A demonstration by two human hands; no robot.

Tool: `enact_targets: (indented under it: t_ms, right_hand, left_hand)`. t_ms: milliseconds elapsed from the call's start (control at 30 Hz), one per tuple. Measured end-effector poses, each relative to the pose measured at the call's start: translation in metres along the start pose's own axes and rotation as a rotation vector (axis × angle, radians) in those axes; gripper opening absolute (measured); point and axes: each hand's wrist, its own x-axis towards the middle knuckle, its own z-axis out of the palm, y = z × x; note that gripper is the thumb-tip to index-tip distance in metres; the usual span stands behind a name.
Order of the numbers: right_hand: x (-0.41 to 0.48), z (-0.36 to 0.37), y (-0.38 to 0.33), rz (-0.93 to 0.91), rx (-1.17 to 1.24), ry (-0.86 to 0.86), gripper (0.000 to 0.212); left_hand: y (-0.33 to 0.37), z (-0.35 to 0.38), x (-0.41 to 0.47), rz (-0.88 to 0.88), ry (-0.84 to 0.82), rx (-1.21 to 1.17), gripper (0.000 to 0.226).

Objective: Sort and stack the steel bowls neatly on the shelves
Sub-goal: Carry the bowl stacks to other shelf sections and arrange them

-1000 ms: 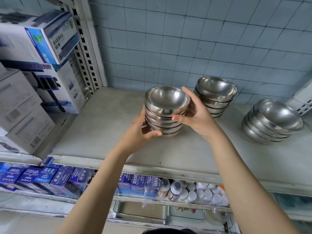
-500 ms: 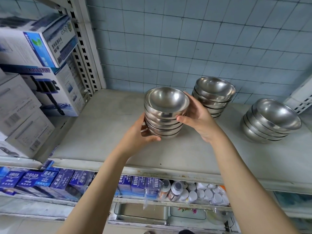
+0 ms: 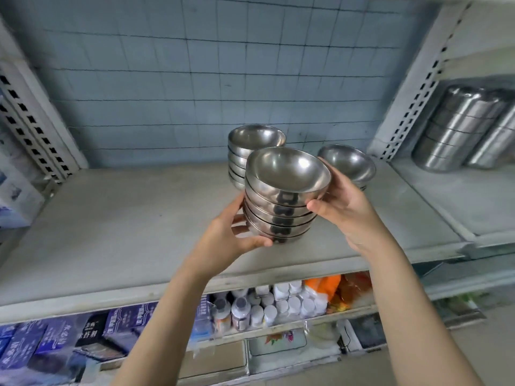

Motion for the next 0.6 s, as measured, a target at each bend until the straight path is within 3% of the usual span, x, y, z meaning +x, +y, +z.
enact_targets:
  t_ms: [367, 600]
  right_hand:
    - [-0.148, -0.218, -0.041, -0.018, -0.099, 0.243, 0.076]
    - [-0.189, -0.334, -0.042, 0.006, -0.133, 0.342, 0.081]
  left_hand:
    - [0.096, 0.238, -0.004, 0.107, -0.193, -0.070, 0.093]
    - [0.137, 0.358, 0.020, 0.103, -0.283, -0.090, 0.093]
